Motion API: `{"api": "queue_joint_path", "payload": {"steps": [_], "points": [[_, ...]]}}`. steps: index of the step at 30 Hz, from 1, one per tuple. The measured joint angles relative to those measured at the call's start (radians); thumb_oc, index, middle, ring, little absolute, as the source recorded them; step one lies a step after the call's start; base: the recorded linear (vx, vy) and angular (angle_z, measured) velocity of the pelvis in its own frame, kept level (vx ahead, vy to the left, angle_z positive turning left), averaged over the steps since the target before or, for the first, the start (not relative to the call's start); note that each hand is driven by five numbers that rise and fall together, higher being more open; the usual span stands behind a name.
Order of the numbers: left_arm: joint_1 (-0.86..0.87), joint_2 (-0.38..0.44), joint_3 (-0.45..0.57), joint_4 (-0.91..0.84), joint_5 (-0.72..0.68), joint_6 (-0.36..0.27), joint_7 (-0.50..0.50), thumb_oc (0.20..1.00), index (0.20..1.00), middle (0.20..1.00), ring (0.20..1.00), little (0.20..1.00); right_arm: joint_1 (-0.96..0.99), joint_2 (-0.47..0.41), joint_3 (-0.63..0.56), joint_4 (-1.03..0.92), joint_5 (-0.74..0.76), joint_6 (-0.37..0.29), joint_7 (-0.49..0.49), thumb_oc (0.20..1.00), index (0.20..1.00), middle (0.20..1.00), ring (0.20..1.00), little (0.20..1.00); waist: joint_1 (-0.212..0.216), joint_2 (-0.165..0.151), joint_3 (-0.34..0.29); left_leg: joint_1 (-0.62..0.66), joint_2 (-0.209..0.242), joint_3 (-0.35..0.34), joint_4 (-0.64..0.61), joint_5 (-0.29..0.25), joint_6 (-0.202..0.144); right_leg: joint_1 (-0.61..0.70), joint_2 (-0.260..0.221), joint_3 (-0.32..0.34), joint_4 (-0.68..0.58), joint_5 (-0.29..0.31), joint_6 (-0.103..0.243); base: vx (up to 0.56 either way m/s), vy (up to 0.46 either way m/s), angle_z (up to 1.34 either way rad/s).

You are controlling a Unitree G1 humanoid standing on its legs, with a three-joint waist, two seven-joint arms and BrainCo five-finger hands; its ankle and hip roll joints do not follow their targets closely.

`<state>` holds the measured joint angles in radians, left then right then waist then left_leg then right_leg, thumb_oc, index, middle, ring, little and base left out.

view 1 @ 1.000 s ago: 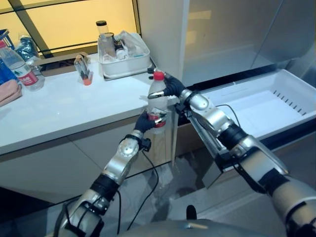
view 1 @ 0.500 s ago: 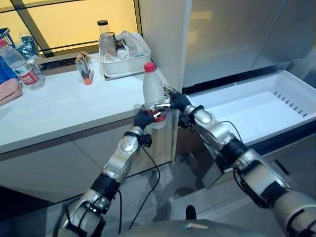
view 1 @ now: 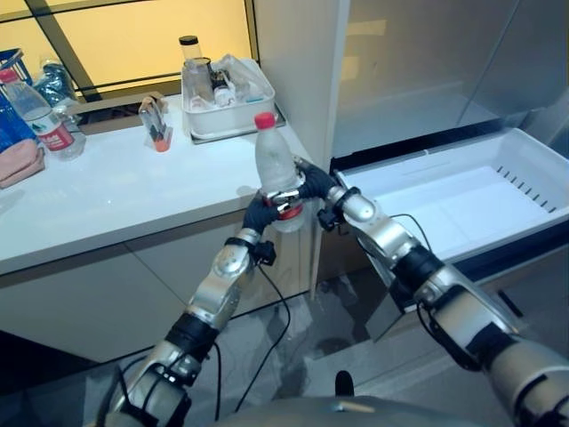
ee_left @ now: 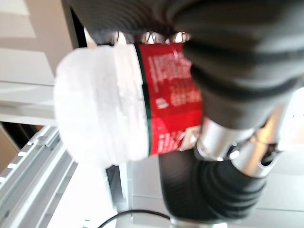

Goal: Take the drinks into the refrigerator

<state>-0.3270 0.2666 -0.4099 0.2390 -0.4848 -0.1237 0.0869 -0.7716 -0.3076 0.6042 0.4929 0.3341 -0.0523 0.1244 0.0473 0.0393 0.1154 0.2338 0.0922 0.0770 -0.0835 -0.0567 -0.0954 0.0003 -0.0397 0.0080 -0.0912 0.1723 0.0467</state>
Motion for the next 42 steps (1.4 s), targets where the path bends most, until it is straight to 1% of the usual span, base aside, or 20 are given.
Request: {"api": "queue_joint_path", "payload": {"steps": [10, 12, 15, 18, 21, 25, 26, 27, 28, 34, 42], "points": [[0.000, 0.000, 0.000, -0.003, -0.011, 0.000, -0.004, 0.200, 0.200, 0.200, 0.200, 0.200, -0.003, 0.021, 0.001, 0.004, 0.001, 0.000, 0.000, 1.000, 1.000, 1.000, 1.000, 1.000, 0.004, 0.000, 0.000, 0.000, 0.000, 0.000, 0.000, 0.000, 0.000, 0.000, 0.000, 0.000, 0.000, 0.000, 0.000, 0.00, 0.000, 0.00], [0.000, -0.001, -0.001, -0.009, -0.023, 0.001, -0.005, 0.200, 0.200, 0.200, 0.200, 0.200, -0.009, 0.022, 0.003, 0.004, 0.007, 0.000, 0.000, 1.000, 1.000, 1.000, 1.000, 1.000, 0.013, 0.000, 0.000, 0.000, 0.000, 0.001, 0.000, 0.000, 0.000, 0.000, 0.000, 0.001, 0.000, 0.000, 0.000, 0.00, 0.000, 0.00], [0.000, 0.000, 0.000, -0.015, -0.051, 0.001, -0.005, 0.200, 0.200, 0.200, 0.200, 0.200, -0.019, 0.030, 0.004, 0.024, 0.065, -0.001, 0.005, 1.000, 1.000, 1.000, 1.000, 1.000, 0.024, 0.000, 0.000, 0.000, 0.000, 0.001, 0.001, 0.000, 0.000, 0.000, 0.000, 0.001, 0.000, 0.000, 0.000, 0.00, 0.000, 0.00], [0.000, 0.005, 0.000, -0.027, -0.080, 0.001, -0.005, 0.200, 0.200, 0.200, 0.200, 0.200, -0.037, 0.045, 0.005, 0.042, 0.130, 0.000, 0.011, 1.000, 1.000, 1.000, 1.000, 1.000, 0.025, 0.000, 0.000, 0.000, -0.001, 0.000, 0.001, 0.000, 0.000, 0.000, 0.000, 0.001, 0.000, 0.000, 0.000, 0.00, 0.000, 0.00], [0.000, 0.012, 0.007, -0.030, -0.085, 0.001, -0.005, 0.200, 0.200, 0.200, 0.200, 0.200, -0.069, 0.063, 0.005, 0.069, 0.133, 0.000, 0.011, 1.000, 1.000, 1.000, 1.000, 1.000, 0.026, 0.000, 0.000, 0.000, -0.001, 0.000, 0.001, 0.000, 0.000, 0.000, -0.001, 0.001, 0.000, 0.000, 0.000, 0.00, 0.000, 0.00], [0.000, 0.013, 0.009, -0.030, -0.089, 0.002, -0.005, 0.200, 0.200, 0.200, 0.200, 0.200, -0.075, 0.063, 0.013, 0.076, 0.126, -0.001, 0.009, 1.000, 1.000, 1.000, 1.000, 1.000, 0.027, -0.001, 0.000, 0.000, -0.002, 0.000, 0.001, 0.000, 0.000, 0.000, -0.001, 0.001, 0.000, 0.000, 0.000, 0.00, 0.000, 0.00], [0.000, 0.014, 0.008, -0.030, -0.089, 0.002, -0.005, 0.200, 0.200, 0.200, 0.200, 0.200, -0.079, 0.060, 0.019, 0.076, 0.126, -0.001, 0.009, 0.765, 0.765, 0.765, 0.765, 0.765, 0.027, -0.001, 0.000, 0.000, -0.002, 0.000, 0.001, 0.000, 0.000, 0.000, -0.001, 0.001, 0.000, 0.000, 0.000, 0.00, 0.000, 0.00], [0.000, 0.014, 0.009, -0.030, -0.090, 0.004, -0.005, 0.200, 0.200, 0.200, 0.200, 0.200, -0.081, 0.059, 0.022, 0.075, 0.116, -0.002, 0.009, 0.442, 0.442, 0.442, 0.442, 0.442, 0.025, -0.001, 0.000, 0.000, -0.002, 0.000, 0.001, 0.000, 0.000, 0.000, -0.001, 0.001, 0.000, 0.000, 0.000, 0.00, 0.000, 0.00], [0.000, 0.017, 0.011, -0.030, -0.101, 0.010, -0.002, 0.200, 0.200, 0.200, 0.200, 0.200, -0.086, 0.059, 0.030, 0.073, 0.097, -0.006, 0.009, 0.200, 0.200, 0.200, 0.200, 0.200, 0.025, -0.001, 0.000, 0.000, -0.002, 0.000, 0.001, 0.000, 0.000, 0.000, -0.001, 0.001, 0.000, 0.000, 0.000, 0.00, 0.000, 0.00], [0.000, 0.016, 0.020, -0.030, -0.120, 0.016, -0.001, 0.200, 0.200, 0.200, 0.200, 0.200, -0.089, 0.062, 0.035, 0.073, 0.043, -0.011, 0.003, 0.200, 0.200, 0.200, 0.200, 0.200, 0.026, -0.001, 0.000, -0.001, -0.002, 0.000, 0.001, 0.000, 0.000, 0.000, -0.002, 0.001, 0.000, 0.000, 0.000, 0.00, 0.000, 0.00], [0.000, 0.002, 0.017, -0.030, -0.128, 0.016, -0.002, 0.200, 0.200, 0.200, 0.200, 0.200, -0.089, 0.063, 0.035, 0.075, 0.026, -0.011, -0.018, 0.200, 0.200, 0.200, 0.200, 0.200, 0.027, -0.001, 0.000, -0.003, -0.003, -0.001, 0.000, 0.000, 0.000, -0.001, -0.004, 0.000, 0.000, 0.000, 0.001, 0.00, 0.000, 0.00]]}}
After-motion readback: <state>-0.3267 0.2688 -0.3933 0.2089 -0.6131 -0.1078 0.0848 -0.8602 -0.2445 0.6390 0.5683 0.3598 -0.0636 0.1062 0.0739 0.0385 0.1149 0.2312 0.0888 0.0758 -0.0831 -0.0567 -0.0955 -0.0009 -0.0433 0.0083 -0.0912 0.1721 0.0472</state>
